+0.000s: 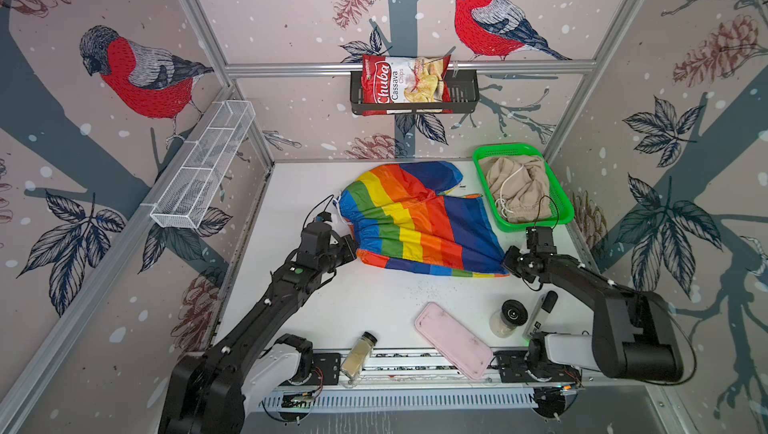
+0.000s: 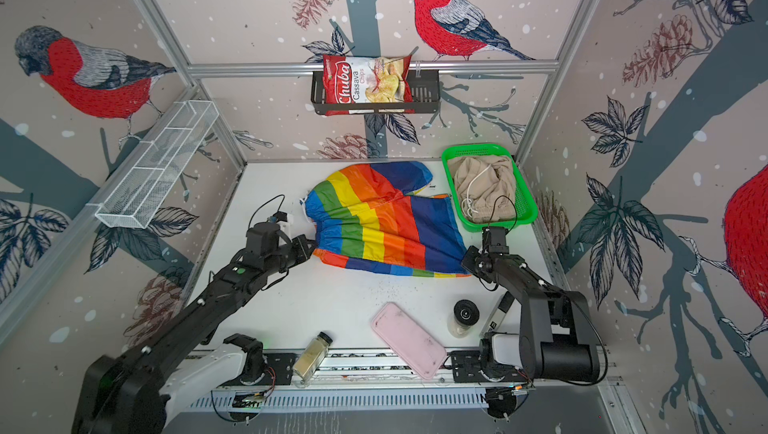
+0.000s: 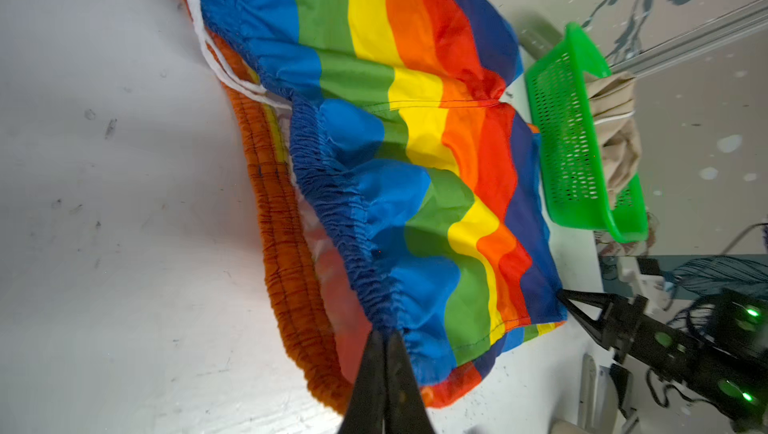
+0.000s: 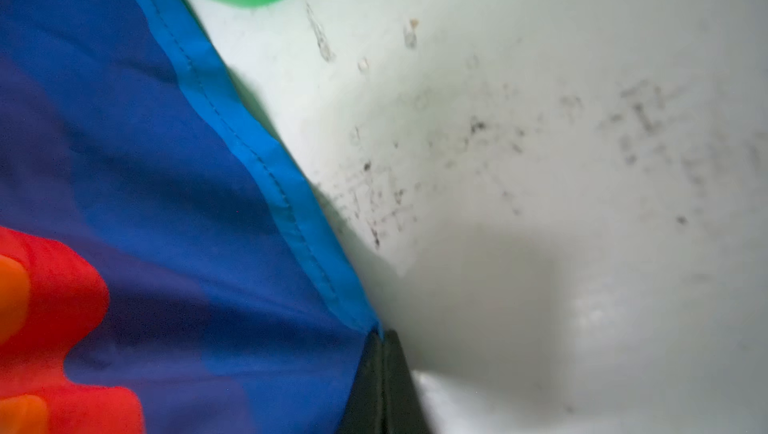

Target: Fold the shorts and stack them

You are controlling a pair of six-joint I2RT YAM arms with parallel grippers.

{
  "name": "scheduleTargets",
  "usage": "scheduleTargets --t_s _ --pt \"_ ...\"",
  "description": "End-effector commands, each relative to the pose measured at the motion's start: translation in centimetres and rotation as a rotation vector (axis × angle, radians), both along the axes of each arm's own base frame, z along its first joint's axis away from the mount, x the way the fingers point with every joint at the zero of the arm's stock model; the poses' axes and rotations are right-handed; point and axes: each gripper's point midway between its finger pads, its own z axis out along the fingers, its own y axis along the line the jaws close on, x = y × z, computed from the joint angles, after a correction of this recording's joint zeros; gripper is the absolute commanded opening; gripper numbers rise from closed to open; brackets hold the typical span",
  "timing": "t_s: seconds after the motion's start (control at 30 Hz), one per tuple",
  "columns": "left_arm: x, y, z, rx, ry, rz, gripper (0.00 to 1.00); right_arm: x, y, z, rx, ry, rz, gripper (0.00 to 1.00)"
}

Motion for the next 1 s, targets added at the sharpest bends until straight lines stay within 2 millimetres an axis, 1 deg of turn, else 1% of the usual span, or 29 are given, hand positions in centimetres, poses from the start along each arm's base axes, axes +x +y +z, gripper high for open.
scheduleTargets --t_s 0.0,0.03,0.07,0.1,0.23,0.3,0.37,0.4,0.5,0.53,0.63,0.67,0.7,0.73,0.77,0.83,0.87,0.93,0.97 --pt "-1.2 -0.2 1.3 -0.081 -0.064 -0.013 0.00 0.7 -0.3 -0.3 0.028 -0.002 -0.007 0.00" --pt "-1.8 -0.5 1.5 -0.110 -0.079 -0.031 0.00 0.7 -0.4 -0.6 0.031 0.005 -0.010 0.00" --pt "-2.5 -0.7 1.3 -0.127 -0.077 -0.045 0.00 0.7 -0.4 -0.8 0.033 0.011 -0.012 0.00" --pt "-3.1 -0.7 0.7 -0.136 -0.058 -0.055 0.00 0.7 -0.4 -1.0 0.034 0.014 -0.016 0.00" --pt "-5.6 -1.0 -3.2 -0.171 0.058 -0.083 0.00 0.6 -0.3 -1.4 0.042 0.026 -0.020 0.00" --pt "-6.9 -0.7 -5.8 -0.173 0.135 -0.069 0.00 0.7 -0.3 -1.3 0.041 0.025 -0.021 0.00" --pt "-7.7 -0.3 -7.7 -0.155 0.199 -0.051 0.00 0.8 -0.3 -1.3 0.034 0.028 -0.020 0.00" --pt "-8.1 -0.1 -8.5 -0.142 0.230 -0.045 0.00 0.8 -0.4 -1.1 0.028 0.028 -0.020 0.00" --pt "-8.6 -0.1 -9.7 -0.125 0.290 -0.047 0.00 1.0 -0.5 -0.7 0.002 0.025 -0.017 0.00" --pt "-8.7 -0.1 -10.1 -0.115 0.312 -0.047 0.02 1.1 -0.5 -0.4 -0.011 0.023 -0.013 0.02" --pt "-9.0 0.0 -11.2 -0.072 0.387 -0.045 0.36 1.7 -0.6 0.7 -0.057 0.008 -0.006 0.17" --pt "-8.9 -0.1 -11.2 -0.067 0.404 -0.050 0.48 1.9 -0.7 1.2 -0.074 0.000 -0.006 0.22" --pt "-8.7 -0.2 -11.0 -0.062 0.410 -0.054 0.57 2.1 -0.8 1.7 -0.094 -0.008 -0.005 0.27" --pt "-8.2 -0.2 -10.5 -0.052 0.408 -0.054 0.63 2.4 -0.9 2.4 -0.119 -0.021 -0.004 0.33" --pt "-7.7 0.1 -9.9 -0.028 0.403 -0.036 0.67 2.6 -0.9 3.2 -0.145 -0.033 -0.001 0.37" --pt "-6.4 1.2 -8.5 0.046 0.382 0.013 0.71 3.1 -0.8 5.0 -0.218 -0.066 0.006 0.42" --pt "-5.8 2.2 -7.8 0.097 0.371 0.060 0.72 3.4 -0.5 6.3 -0.260 -0.092 0.016 0.44" --pt "-4.1 3.9 -6.1 0.190 0.316 0.139 0.73 4.0 0.7 8.9 -0.326 -0.165 0.042 0.48" --pt "-3.2 4.8 -5.2 0.227 0.289 0.187 0.74 4.3 1.9 10.0 -0.353 -0.200 0.069 0.49"
